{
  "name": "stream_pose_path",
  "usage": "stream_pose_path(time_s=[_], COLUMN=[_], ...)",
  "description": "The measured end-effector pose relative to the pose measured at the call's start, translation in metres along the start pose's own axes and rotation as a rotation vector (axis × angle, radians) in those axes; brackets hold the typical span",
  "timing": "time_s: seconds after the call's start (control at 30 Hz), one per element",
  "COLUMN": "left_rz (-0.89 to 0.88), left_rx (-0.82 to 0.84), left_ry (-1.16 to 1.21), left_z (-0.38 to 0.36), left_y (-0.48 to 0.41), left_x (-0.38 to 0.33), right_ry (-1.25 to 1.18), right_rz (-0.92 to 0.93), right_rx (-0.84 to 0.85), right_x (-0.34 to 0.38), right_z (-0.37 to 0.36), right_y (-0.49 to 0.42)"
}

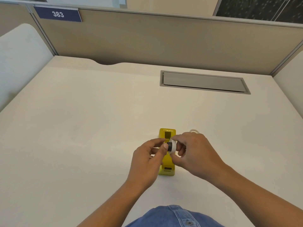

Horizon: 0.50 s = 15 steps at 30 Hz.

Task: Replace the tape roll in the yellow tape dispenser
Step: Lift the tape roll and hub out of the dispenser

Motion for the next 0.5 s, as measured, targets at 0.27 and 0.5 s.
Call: stream_pose_path(time_s=[0.27,0.5], left_rz=[0.099,0.116], left_rx=[0.067,0.088], left_ry=[0.223,0.322], left_z=[0.002,0.003], left_y=[0.028,0.041], left_x=[-0.007,-0.009], right_ry=[-0.008,-0.285], right_rz=[0.017,-0.056], right_rx=[-0.015,-0.129], right_x=[0.02,0.023], right_z=[0.015,0.015], right_y=[0.024,0.04])
Point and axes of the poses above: each hand's wrist, its own y-axis away from the middle knuckle, its own z-axis out of the back of the hand, x = y × z, the point moved 2 cm from there along -y, towards the middle knuckle, and after that the axes turned 9 degrees about z, right-handed, at the moved point
